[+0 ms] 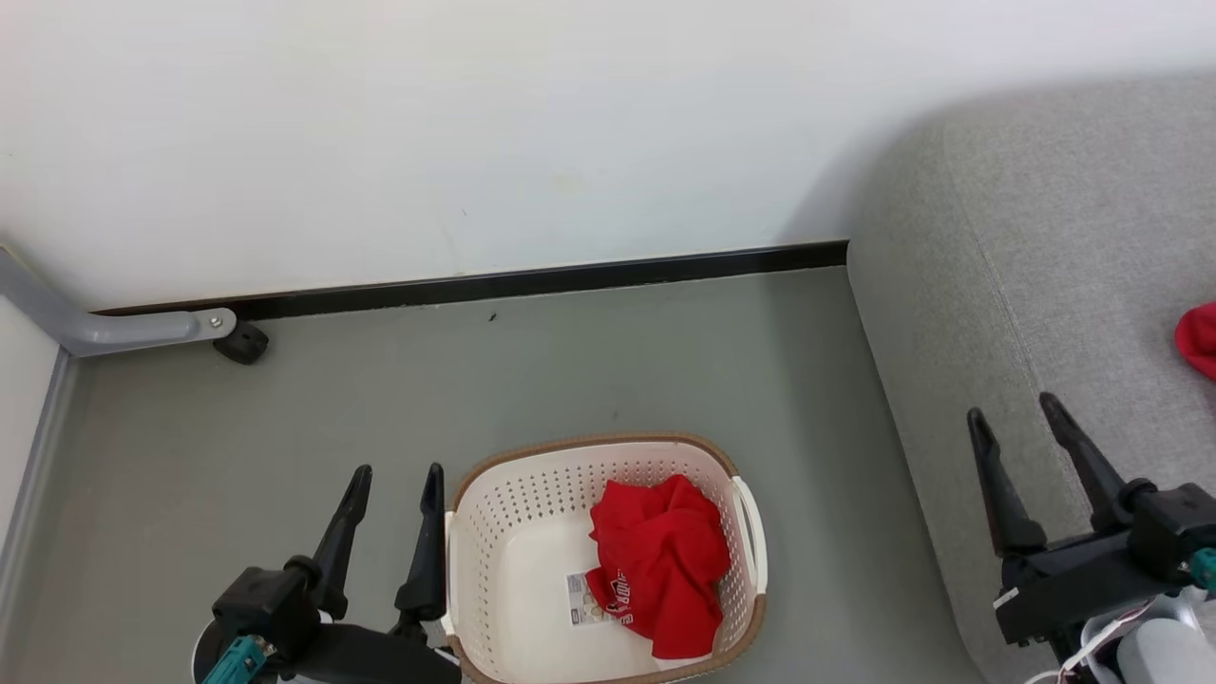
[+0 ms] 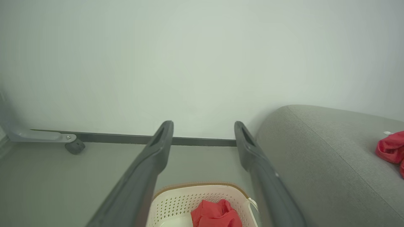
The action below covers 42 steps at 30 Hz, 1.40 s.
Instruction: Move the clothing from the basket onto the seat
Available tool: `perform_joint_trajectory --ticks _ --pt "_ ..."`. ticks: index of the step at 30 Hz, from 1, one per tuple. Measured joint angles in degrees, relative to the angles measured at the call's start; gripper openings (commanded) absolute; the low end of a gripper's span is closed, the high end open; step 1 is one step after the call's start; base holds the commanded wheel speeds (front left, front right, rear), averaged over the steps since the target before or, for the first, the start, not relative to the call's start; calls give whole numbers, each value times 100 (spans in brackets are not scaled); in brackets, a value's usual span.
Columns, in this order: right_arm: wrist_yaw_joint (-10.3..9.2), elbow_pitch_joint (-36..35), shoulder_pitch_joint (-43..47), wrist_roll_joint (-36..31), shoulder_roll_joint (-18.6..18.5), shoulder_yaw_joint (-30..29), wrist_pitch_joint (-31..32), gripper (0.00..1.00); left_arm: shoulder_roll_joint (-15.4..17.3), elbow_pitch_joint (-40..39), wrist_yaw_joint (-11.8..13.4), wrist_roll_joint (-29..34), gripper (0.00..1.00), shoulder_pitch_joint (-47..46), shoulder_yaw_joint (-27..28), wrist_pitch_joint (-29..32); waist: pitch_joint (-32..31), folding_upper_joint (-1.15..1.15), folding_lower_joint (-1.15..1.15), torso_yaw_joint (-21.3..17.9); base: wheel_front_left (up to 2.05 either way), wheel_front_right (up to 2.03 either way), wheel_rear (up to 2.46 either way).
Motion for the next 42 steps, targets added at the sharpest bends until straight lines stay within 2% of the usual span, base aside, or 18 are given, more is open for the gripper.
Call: perform_joint_trajectory --ticks 15,26,42 --pt "1 -32 350 -148 211 180 0 100 113 413 23 -45 100 247 397 -60 -293 1 0 78 0 0 0" --pt "1 -99 377 -157 224 135 0 100 122 428 64 -45 100 369 497 -68 -339 1 0 31 0 0 0" --pt "1 -546 364 -258 197 30 0 100 127 219 1 -5 100 366 380 -97 280 1 1 -260 0 0 0"
